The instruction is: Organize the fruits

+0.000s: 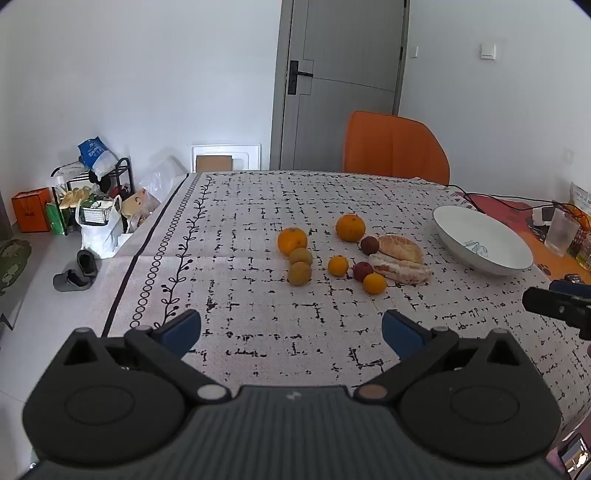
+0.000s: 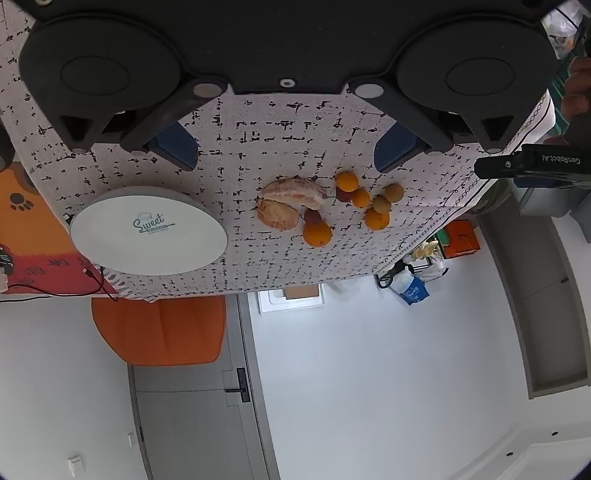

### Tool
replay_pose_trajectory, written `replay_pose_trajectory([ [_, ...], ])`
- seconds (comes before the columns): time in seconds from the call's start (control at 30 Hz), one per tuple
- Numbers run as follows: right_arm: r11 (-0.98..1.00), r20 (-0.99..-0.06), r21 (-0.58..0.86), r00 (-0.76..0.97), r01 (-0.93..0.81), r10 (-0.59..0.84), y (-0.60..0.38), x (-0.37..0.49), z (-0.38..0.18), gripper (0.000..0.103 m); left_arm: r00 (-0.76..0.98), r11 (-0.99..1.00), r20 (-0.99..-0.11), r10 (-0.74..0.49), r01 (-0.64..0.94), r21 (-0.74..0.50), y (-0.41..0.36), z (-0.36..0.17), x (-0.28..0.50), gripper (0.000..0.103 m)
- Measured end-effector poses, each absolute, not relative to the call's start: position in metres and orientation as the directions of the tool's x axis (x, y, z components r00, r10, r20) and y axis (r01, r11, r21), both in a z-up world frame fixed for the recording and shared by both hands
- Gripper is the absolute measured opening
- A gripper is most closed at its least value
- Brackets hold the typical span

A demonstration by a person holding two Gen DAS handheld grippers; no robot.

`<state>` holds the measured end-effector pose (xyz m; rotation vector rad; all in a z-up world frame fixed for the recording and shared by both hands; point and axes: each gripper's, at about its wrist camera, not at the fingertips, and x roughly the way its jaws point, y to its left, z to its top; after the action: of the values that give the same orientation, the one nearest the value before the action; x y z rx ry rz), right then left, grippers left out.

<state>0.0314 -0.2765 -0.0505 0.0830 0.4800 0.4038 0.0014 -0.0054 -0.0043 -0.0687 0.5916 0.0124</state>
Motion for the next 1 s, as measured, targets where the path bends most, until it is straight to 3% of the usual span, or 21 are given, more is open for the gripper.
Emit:
replay_pose_trajectory([
  [1.0,0.913,-0.424,0.174,0.808,-0.370,0.409,-0.2762,0.0327,-0.0504,0.103,0.836,0.995,-0.549,-0.009,-0.047,-0.087,-0.0020,-0.0047,0.0059,0.103],
])
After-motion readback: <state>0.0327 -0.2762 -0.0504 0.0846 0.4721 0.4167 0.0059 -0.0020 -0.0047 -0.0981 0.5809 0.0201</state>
